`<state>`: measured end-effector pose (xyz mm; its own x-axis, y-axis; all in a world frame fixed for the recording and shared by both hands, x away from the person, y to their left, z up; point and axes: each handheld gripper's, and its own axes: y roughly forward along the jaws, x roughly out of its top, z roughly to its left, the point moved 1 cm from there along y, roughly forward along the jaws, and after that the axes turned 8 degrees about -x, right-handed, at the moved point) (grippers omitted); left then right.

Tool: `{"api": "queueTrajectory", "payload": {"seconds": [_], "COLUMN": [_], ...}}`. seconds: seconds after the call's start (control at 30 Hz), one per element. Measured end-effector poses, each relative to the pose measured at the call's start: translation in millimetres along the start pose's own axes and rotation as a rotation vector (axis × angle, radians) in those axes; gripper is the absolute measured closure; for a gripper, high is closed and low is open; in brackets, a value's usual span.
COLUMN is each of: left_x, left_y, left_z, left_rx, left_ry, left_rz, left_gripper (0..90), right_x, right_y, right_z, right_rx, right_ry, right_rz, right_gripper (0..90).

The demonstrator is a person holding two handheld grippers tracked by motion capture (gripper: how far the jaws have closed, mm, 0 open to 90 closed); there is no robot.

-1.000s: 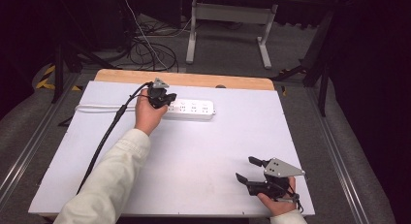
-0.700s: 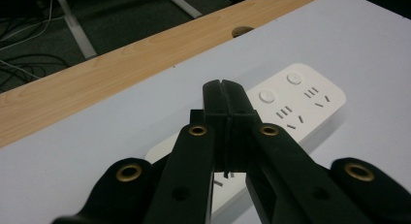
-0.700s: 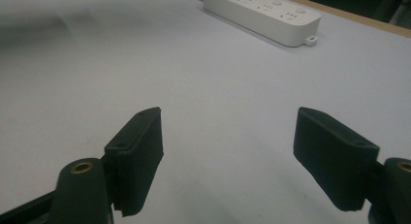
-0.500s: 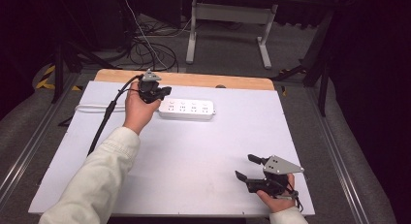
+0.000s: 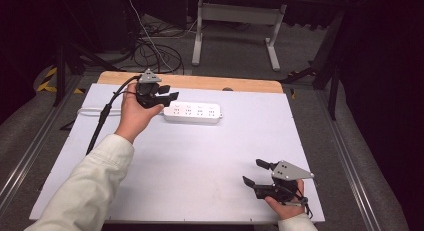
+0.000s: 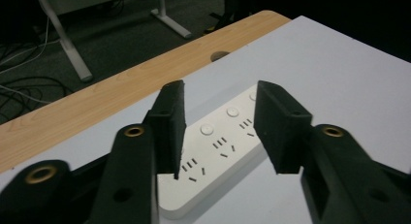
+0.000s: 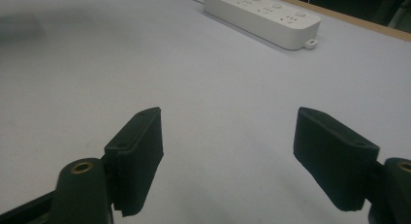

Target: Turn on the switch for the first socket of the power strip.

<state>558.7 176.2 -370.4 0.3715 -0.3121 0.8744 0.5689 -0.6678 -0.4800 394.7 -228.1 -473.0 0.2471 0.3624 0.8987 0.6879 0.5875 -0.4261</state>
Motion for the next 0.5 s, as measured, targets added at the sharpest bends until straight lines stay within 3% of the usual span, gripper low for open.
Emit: {"api": "queueTrajectory", "payload": {"seconds": [0.23,0.5], "left_x": [-0.7,-13.4], "left_y": [-33.6,-68.6], "left_z": [-17.8,-32.3], "left_rx": [-0.039,-0.057], "left_ry": [0.007,0.034], "left_rz": [-0.057,-0.087], "left_gripper": [30.2,20.8], "right_x": [1.2,1.5], "right_y": [-0.6,-1.8], "right_z": [0.2,0.3], "right_rx": [0.001,-0.002], "right_ry": [0.006,0.013], "right_rz": [-0.007,-0.012], "right_gripper": [27.1,27.1]}}
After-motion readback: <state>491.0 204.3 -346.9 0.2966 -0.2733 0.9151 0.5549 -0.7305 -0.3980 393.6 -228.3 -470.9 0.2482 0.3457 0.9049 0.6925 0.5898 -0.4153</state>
